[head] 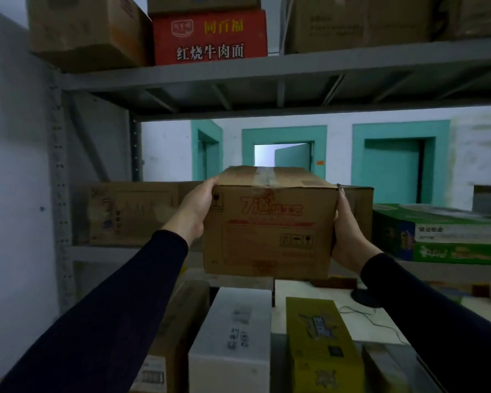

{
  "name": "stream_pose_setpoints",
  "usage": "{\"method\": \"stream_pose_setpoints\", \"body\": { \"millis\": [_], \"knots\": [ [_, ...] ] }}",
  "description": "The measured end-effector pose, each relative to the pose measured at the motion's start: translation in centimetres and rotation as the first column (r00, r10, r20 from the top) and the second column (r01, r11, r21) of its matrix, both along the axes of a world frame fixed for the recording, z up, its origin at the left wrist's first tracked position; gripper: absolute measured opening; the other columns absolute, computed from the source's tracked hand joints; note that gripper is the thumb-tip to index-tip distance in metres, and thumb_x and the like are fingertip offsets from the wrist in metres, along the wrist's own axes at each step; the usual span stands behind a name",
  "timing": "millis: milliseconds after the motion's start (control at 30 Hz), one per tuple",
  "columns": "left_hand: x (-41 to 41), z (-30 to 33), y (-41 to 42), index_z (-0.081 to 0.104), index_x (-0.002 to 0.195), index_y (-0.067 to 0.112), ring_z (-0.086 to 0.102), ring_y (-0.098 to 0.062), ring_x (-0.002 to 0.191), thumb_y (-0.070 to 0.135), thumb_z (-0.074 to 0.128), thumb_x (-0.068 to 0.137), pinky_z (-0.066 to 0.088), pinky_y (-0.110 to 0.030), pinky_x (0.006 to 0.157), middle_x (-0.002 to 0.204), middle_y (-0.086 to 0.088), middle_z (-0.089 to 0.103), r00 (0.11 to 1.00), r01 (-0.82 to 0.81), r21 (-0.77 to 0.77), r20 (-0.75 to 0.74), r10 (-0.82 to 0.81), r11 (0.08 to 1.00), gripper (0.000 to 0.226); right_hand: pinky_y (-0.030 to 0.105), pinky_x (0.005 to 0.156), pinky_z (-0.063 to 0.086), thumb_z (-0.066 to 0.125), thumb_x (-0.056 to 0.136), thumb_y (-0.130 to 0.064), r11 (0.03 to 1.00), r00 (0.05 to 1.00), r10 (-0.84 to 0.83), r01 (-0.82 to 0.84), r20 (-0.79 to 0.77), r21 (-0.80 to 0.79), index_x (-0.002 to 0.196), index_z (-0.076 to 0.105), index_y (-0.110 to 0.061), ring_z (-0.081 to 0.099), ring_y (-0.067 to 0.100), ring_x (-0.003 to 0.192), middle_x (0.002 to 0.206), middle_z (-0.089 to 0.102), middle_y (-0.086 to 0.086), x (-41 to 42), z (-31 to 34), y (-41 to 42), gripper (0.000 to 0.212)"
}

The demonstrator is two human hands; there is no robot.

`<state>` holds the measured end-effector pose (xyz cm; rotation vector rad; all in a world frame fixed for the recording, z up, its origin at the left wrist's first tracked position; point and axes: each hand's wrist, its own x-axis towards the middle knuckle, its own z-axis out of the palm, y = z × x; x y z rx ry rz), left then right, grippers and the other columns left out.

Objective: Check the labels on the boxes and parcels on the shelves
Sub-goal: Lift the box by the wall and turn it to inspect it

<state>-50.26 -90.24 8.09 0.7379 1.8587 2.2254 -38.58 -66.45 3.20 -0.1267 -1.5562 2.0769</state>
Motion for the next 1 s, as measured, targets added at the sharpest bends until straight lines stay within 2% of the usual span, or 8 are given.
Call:
{"method": "stream_pose_setpoints", "body": {
  "millis": [133,267,500,667,733,867,933,1000],
  "knots": [
    [-5.3,0.6,1.1,0.068,0.074,0.025,0.066,-0.02,0.073,0.048,0.048,0.098,0.051,-0.034,0.071,0.067,0.0,0.069,0.998,0.059,-0.039,-0.008,-0.059,0.998,0.039,0.056,0.09,0.055,0.024,0.089,-0.084,0.991,0.988,-0.129,0.13,0.086,-0.013,0.113,0.076,-0.026,0.075,0.031,0.094,0.108,0.076,0.013,-4.0,0.6,0.0,0.081],
    [-9.1,0.1,1.9,0.066,0.076,0.024,0.065,-0.021,0.074,0.048,0.044,0.099,0.051,-0.036,0.078,0.066,0.0,0.068,0.998,0.06,-0.055,-0.002,-0.06,0.997,0.04,0.055,0.09,0.055,0.019,0.088,-0.085,0.987,0.975,-0.161,0.163,0.15,0.001,0.111,0.076,-0.023,0.073,0.034,0.099,0.106,0.076,0.014,-6.5,0.4,-0.1,0.088],
    [-12.9,-1.4,3.9,0.064,0.074,0.023,0.065,-0.018,0.066,0.049,0.041,0.101,0.051,-0.033,0.072,0.064,0.0,0.066,0.997,0.075,-0.044,-0.003,-0.075,0.996,0.043,0.055,0.088,0.055,0.017,0.086,-0.087,0.983,0.961,-0.178,0.184,0.211,-0.012,0.116,0.074,-0.021,0.072,0.036,0.101,0.107,0.076,0.017,-10.1,-0.4,1.0,0.092],
    [-14.5,-2.5,4.7,0.062,0.073,0.022,0.067,-0.022,0.077,0.058,0.027,0.102,0.049,-0.039,0.087,0.073,-0.005,0.068,0.997,0.082,0.03,-0.006,-0.082,0.996,0.058,0.052,0.082,0.056,0.022,0.092,-0.08,0.985,0.978,-0.154,0.163,0.139,-0.052,0.111,0.075,-0.025,0.073,0.035,0.096,0.101,0.077,0.013,-11.9,-1.1,2.3,0.079],
    [-15.4,-3.4,4.8,0.066,0.078,0.019,0.069,-0.025,0.088,0.061,0.02,0.102,0.049,-0.042,0.094,0.085,-0.009,0.073,0.996,0.076,0.088,0.038,-0.079,0.993,0.066,0.048,0.079,0.055,0.027,0.097,-0.071,0.981,0.98,-0.179,0.184,0.087,-0.054,0.105,0.075,-0.026,0.072,0.033,0.097,0.094,0.078,0.008,-12.6,-1.9,2.7,0.066],
    [-16.7,-7.5,5.3,0.07,0.094,0.02,0.066,-0.032,0.105,0.064,0.023,0.1,0.047,-0.053,0.099,0.109,-0.012,0.073,0.996,0.012,0.056,0.088,-0.017,0.998,0.064,0.062,0.1,0.048,0.034,0.092,-0.077,0.964,0.96,-0.264,0.265,0.097,0.006,0.109,0.074,-0.032,0.07,0.031,0.107,0.105,0.078,0.005,-14.0,-4.1,3.2,0.062],
    [-17.2,-8.8,5.8,0.069,0.113,0.022,0.064,-0.029,0.105,0.066,0.018,0.1,0.047,-0.051,0.099,0.113,-0.009,0.071,0.992,-0.023,0.033,0.125,0.019,0.999,0.068,0.061,0.104,0.046,0.032,0.086,-0.083,0.951,0.942,-0.31,0.307,0.132,0.042,0.109,0.071,-0.034,0.068,0.028,0.107,0.106,0.076,0.004,-14.4,-4.5,3.2,0.066],
    [-17.8,-9.2,6.4,0.065,0.118,0.023,0.062,-0.023,0.096,0.065,0.014,0.1,0.046,-0.041,0.088,0.108,-0.005,0.068,0.989,-0.063,0.021,0.139,0.059,0.998,0.069,0.061,0.105,0.044,0.031,0.08,-0.089,0.945,0.932,-0.328,0.32,0.152,0.07,0.111,0.067,-0.037,0.066,0.027,0.109,0.112,0.074,0.003,-14.9,-4.5,3.1,0.07]
  ]
}}
